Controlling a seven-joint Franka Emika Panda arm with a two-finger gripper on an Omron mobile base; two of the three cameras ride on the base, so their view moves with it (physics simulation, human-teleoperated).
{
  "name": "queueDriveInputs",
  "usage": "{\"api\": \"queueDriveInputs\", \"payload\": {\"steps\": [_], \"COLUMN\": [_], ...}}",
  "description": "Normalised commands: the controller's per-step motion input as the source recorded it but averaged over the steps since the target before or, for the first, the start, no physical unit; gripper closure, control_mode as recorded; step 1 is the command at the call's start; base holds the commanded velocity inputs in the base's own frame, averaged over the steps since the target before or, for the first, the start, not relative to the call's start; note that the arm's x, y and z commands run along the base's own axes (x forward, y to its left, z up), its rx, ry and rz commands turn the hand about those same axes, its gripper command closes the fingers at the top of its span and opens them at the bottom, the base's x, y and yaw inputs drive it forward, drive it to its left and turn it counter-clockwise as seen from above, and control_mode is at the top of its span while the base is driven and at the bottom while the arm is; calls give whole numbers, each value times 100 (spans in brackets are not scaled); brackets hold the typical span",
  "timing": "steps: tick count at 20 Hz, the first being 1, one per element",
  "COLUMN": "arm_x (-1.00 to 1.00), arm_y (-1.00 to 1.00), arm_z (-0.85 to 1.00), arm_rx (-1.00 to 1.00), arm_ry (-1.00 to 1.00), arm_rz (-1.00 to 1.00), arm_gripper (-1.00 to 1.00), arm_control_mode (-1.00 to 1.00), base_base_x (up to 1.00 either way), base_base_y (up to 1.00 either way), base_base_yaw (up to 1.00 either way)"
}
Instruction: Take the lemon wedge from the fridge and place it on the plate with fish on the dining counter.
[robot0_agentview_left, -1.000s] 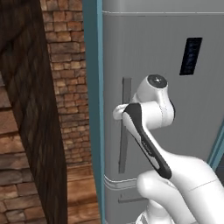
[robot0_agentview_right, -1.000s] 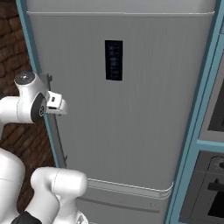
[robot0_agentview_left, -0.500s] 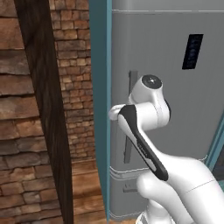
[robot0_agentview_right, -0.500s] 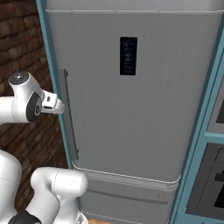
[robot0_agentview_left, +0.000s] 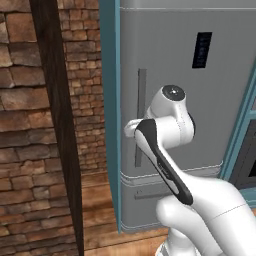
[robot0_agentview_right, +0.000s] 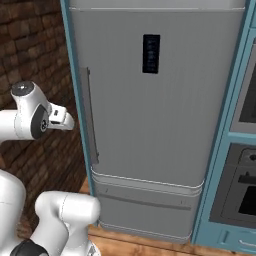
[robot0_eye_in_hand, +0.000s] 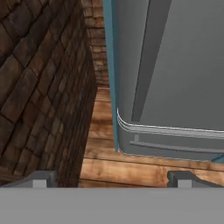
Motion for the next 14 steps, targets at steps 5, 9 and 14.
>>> {"api": "queueDriveInputs", "payload": {"steps": [5, 9, 14], "arm_x": [0, 0, 0], "arm_y": [0, 0, 0], "arm_z": [0, 0, 0], "arm_rx": [0, 0, 0], "arm_ry": [0, 0, -1], "arm_rz": [0, 0, 0], "arm_gripper": [-100, -100, -100], "arm_control_mode": [100, 100, -100], "base_base_x": [-41, 0, 0], "base_base_y": [-16, -34, -6], "base_base_yaw": [-5, -4, 0]}}
